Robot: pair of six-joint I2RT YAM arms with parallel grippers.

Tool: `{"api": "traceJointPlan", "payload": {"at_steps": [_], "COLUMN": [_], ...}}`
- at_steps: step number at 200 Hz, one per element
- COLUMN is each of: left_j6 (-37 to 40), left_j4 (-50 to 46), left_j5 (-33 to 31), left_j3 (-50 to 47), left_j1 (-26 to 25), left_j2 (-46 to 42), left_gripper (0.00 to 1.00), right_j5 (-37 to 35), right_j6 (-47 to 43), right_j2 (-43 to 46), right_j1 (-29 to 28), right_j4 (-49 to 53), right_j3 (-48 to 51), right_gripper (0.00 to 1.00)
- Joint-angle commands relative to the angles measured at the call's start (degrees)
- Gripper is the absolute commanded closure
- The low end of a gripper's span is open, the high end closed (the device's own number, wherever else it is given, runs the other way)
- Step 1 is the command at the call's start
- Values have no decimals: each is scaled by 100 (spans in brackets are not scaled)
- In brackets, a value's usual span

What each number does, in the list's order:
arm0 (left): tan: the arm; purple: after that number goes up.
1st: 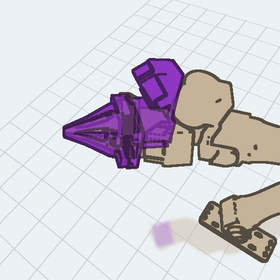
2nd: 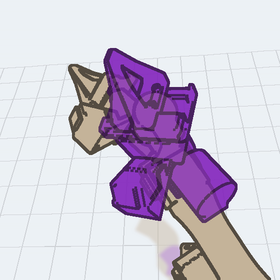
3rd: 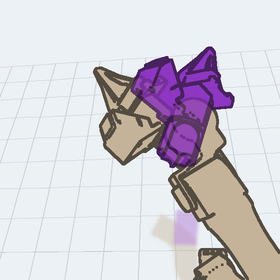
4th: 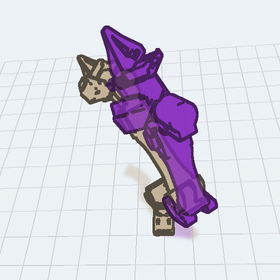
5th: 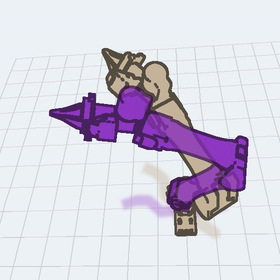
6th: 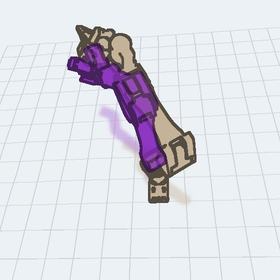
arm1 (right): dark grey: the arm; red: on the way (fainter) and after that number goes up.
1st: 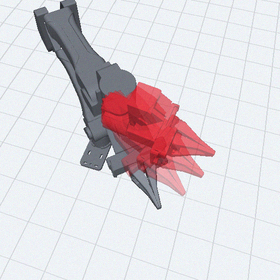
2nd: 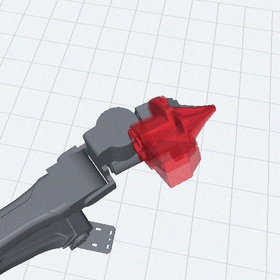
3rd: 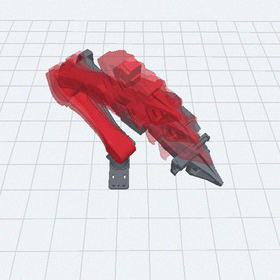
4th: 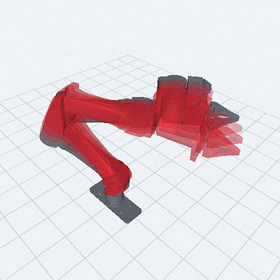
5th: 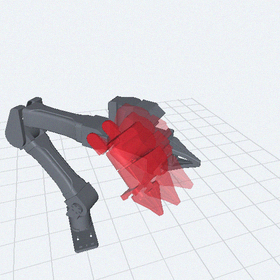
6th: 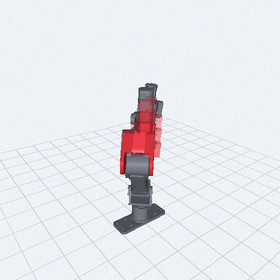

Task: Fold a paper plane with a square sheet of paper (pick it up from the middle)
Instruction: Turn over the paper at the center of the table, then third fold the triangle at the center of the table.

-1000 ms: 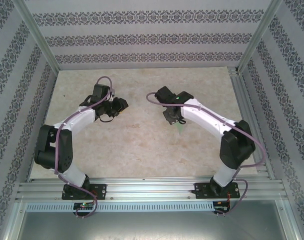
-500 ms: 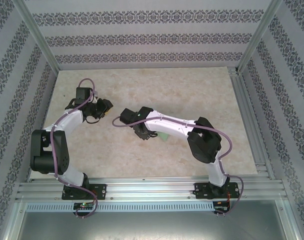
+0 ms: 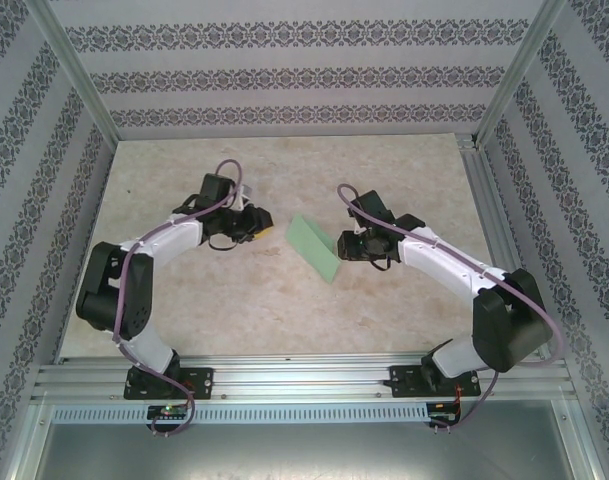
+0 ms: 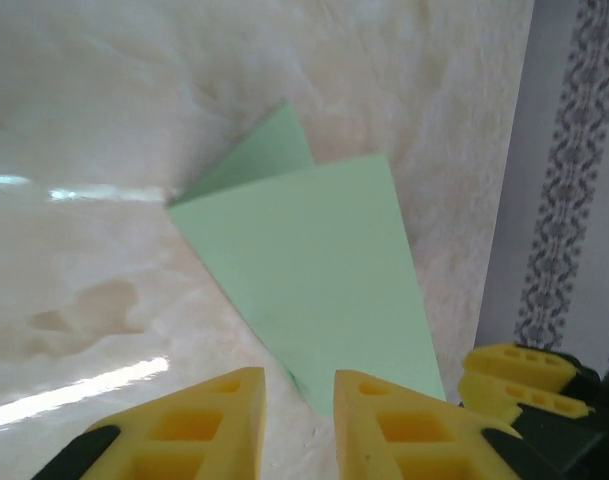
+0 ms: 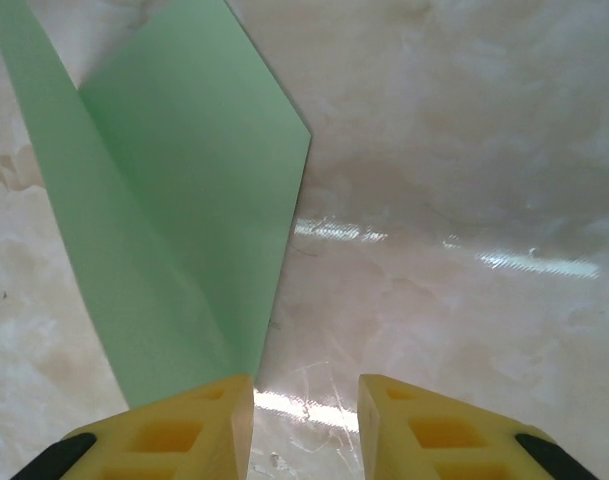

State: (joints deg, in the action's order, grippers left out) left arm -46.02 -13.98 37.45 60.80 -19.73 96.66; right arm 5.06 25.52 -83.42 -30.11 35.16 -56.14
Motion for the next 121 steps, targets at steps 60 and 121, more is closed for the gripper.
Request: {"api": "traceJointPlan", "payload": {"at_steps": [60,121], "left_j6": [2,276], "left_j4": [301,-289], "left_j5": [334,-230], "left_j3": [1158,1630], "left_j1": [-1339,-1464], "left_j2": [1418,2145], "left_gripper": [80,84], "right_j5": [2196,2882], "right_j6": [920,1099], "right_j2": [1233,1099], "right_j1": [762,664], "right_j4": [-2644,-3224], "right_j3": [1711,1883], "right_gripper": [62,80]}}
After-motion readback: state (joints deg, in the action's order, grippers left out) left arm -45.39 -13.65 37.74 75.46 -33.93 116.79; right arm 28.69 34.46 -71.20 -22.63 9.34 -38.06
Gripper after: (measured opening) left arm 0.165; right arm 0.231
